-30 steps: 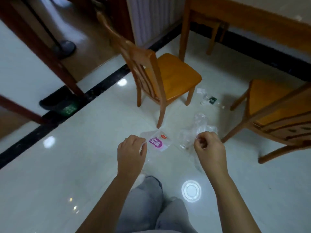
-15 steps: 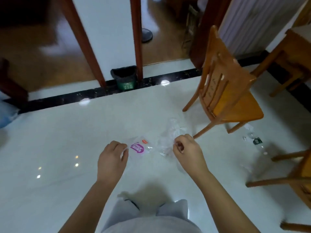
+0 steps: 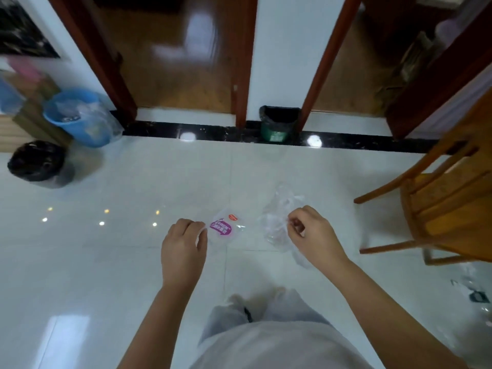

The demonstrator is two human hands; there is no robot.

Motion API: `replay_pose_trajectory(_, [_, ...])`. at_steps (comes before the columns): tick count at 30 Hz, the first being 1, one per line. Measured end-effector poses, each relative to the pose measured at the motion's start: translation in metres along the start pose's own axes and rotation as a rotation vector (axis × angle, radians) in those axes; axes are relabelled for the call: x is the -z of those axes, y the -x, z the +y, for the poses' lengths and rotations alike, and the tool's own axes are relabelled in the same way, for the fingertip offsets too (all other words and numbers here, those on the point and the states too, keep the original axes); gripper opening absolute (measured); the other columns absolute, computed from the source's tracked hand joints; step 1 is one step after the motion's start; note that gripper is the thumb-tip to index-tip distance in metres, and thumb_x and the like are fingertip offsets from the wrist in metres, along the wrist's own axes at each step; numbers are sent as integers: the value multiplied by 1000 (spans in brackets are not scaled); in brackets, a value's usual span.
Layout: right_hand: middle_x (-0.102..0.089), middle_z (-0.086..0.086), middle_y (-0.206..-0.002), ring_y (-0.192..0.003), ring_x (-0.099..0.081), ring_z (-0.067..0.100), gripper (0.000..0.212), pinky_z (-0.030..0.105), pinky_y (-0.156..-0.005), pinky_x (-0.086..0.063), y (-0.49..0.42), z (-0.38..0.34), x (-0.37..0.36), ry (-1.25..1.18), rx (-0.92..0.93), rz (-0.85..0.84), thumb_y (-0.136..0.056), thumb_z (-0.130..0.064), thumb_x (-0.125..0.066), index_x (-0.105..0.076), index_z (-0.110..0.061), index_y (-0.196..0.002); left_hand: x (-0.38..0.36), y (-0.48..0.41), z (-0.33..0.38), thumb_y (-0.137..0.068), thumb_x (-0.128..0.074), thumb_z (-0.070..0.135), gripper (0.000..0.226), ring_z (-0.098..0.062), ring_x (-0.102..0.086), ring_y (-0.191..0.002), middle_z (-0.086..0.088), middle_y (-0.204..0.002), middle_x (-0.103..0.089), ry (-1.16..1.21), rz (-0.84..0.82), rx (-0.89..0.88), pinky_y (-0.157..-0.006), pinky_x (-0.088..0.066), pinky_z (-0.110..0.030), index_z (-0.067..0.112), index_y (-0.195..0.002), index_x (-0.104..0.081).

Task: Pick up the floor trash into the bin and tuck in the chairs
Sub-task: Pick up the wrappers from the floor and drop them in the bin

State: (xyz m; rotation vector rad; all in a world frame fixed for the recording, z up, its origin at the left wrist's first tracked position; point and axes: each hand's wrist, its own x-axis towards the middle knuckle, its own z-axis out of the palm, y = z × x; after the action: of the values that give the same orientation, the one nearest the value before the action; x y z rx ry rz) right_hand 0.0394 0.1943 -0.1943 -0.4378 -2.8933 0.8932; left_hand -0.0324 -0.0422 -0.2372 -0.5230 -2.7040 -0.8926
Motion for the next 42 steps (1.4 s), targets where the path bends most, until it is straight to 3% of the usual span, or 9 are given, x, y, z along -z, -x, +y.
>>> replay_pose_trajectory(4, [-53, 4, -82, -67, -53, 20, 2, 27, -65, -44, -44, -12, -10, -13, 28, -29, -82, -6, -61, -59, -7, -84, -2, -20, -12, -75, -67, -1, 4, -32, -58, -63, -15, -75, -62, -3, 44, 59, -56, -48, -34, 0, -78, -67])
replay_pose_trajectory(6, [-53, 3, -82, -67, -53, 21, 2, 28, -65, -45, -68, -12, -13, -19, 34, -34, -82, -7, -60, -59, -8, -84, -8, -36, -13, -71, -72, -7, 11, -32, -58, -63, -15, -75, -62, -2, 41, 78, -56, -48, -34, 0, -78, -67])
replay_pose_trajectory(12, [-51, 1, -80, -65, -51, 20, 2, 25, -62, -41, -162, 13, -12, -28, -10, -11, -83, -8, -59, -58, -8, -81, -44, -120, -15, -74, -67, 1, 6, -31, -59, -64, -13, -75, -63, -28, 28, 29, -55, -48, -33, 1, -80, -68])
replay_pose_trajectory(15, [-54, 3, -82, -65, -51, 21, 2, 25, -61, -40, -218, 37, -8, -30, -58, -13, -83, -8, -59, -59, -7, -81, -68, -176, -12, -68, -75, -5, 13, -32, -58, -62, -12, -73, -62, -62, -28, 26, -54, -48, -34, 1, -78, -68])
replay_pose_trajectory(27, [-56, 4, -81, -67, -52, 20, 6, 26, -65, -42, -388, 112, 39, -110, -275, 85, -86, -7, -56, -60, -7, -82, -162, -396, 17, -69, -74, -5, 12, -32, -59, -62, -15, -74, -65, -68, -134, -81, -55, -51, -36, 0, -78, -69])
replay_pose_trajectory(32, [-55, 3, -82, -67, -52, 19, 5, 23, -65, -39, -459, 130, 34, -113, -350, 117, -85, -5, -56, -61, -6, -84, -207, -465, 10, -68, -75, -5, 12, -31, -60, -61, -15, -73, -65, -32, -208, -110, -56, -50, -34, -1, -78, -69])
replay_pose_trajectory(35, [-55, 2, -80, -66, -51, 16, 5, 14, -59, -35, -515, 134, 24, -121, -386, 127, -85, -5, -57, -62, -6, -85, -237, -525, 0, -67, -76, -4, 13, -30, -60, -61, -14, -73, -66, -9, -229, -145, -56, -50, -33, 0, -78, -69])
replay_pose_trajectory(42, [-57, 2, -82, -74, -54, 18, 8, 17, -65, -34, -653, 143, 7, -201, -575, 143, -88, -12, -56, -61, -7, -91, -297, -674, -15, -67, -80, 2, 16, -26, -59, -61, -12, -73, -65, 24, -282, -184, -56, -51, -32, 2, -78, -69])
